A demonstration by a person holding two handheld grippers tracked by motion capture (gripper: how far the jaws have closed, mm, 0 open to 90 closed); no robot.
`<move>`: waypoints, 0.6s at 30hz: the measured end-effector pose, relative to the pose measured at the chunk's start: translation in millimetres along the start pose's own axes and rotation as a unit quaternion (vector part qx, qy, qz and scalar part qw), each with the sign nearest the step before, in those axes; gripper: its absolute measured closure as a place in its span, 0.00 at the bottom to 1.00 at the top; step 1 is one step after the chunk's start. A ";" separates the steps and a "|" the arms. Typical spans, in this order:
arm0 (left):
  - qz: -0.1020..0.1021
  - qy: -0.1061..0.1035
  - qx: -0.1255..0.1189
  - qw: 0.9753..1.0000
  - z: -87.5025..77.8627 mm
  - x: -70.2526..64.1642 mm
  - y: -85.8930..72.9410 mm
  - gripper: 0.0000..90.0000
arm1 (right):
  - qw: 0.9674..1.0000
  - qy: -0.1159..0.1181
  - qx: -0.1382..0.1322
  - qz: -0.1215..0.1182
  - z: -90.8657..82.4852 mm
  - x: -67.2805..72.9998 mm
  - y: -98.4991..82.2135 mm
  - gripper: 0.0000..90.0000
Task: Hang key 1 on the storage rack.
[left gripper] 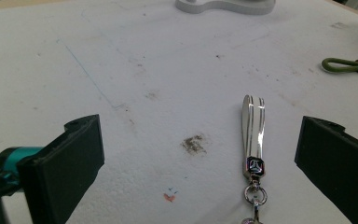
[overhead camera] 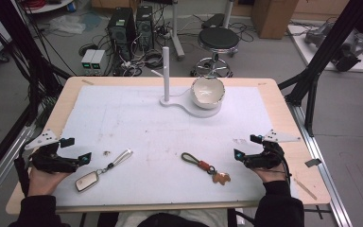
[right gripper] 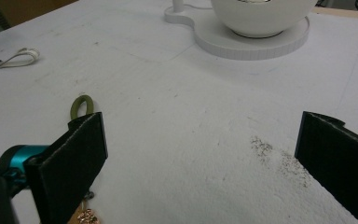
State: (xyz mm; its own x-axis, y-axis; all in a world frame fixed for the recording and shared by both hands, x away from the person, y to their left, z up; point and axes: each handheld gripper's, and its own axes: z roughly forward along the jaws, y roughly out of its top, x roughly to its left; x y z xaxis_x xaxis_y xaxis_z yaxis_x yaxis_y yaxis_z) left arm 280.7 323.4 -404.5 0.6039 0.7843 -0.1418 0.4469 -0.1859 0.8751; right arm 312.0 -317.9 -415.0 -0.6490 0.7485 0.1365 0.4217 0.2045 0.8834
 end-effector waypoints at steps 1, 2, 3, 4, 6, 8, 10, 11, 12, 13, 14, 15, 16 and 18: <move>0.001 0.002 0.001 1.000 0.1 -0.1 0.0 0.02 | 1.000 0.001 0.001 0.000 0.2 0.0 0.2 0.01; 0.001 0.002 0.001 1.000 0.1 -0.1 0.0 0.02 | 1.000 0.001 0.001 0.000 0.5 -0.2 0.2 0.01; 0.001 0.002 0.000 1.000 0.1 -0.1 0.0 0.02 | 1.000 -0.001 0.002 0.000 0.7 -0.1 0.2 0.01; 0.000 0.001 0.001 1.000 0.1 -0.1 0.0 0.02 | 1.000 -0.001 0.003 0.001 0.8 -0.1 0.2 0.01; 0.002 0.003 0.002 1.000 0.3 -0.3 0.0 0.02 | 1.000 -0.002 0.003 0.002 0.8 -0.2 0.1 0.01; 0.002 0.002 0.002 1.000 0.9 -0.3 -0.1 0.02 | 1.000 -0.002 0.002 0.000 0.9 -0.4 0.1 0.01; 0.002 0.002 0.003 1.000 1.4 -0.5 -0.2 0.02 | 1.000 -0.004 0.006 0.002 0.7 0.3 0.4 0.01; 0.002 0.001 0.003 1.000 1.4 -0.4 -0.2 0.02 | 1.000 -0.003 0.005 0.000 1.3 0.2 0.5 0.01; 0.001 0.001 0.002 1.000 1.3 -0.5 -0.2 0.02 | 1.000 -0.003 0.005 0.000 1.3 0.2 0.5 0.01; 0.002 0.000 0.002 1.000 1.0 -0.2 -0.2 0.02 | 1.000 -0.005 0.006 -0.002 1.8 0.2 0.6 0.01; 0.002 -0.001 0.003 1.000 0.8 0.2 -0.2 0.02 | 1.000 -0.005 0.007 -0.002 2.1 0.5 0.5 0.01; 0.001 -0.001 0.002 1.000 0.8 0.3 -0.3 0.02 | 1.000 -0.005 0.008 -0.004 2.5 0.7 0.5 0.01; 0.000 -0.001 0.002 1.000 1.0 0.3 -0.4 0.02 | 1.000 -0.005 0.008 -0.004 2.5 0.7 0.5 0.01; 0.000 -0.002 0.002 1.000 1.5 0.6 -0.8 0.02 | 1.000 -0.004 0.013 -0.004 3.7 2.6 0.8 0.01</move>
State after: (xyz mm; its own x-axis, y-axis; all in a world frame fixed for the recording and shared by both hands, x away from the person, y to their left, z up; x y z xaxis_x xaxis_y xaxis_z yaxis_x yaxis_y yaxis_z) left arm 281.7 323.2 -406.0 0.6059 0.7824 -0.1441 0.4506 -0.1882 0.8727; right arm 313.0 -313.5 -415.6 -0.6466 0.7524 0.1256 0.4325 0.2260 0.8728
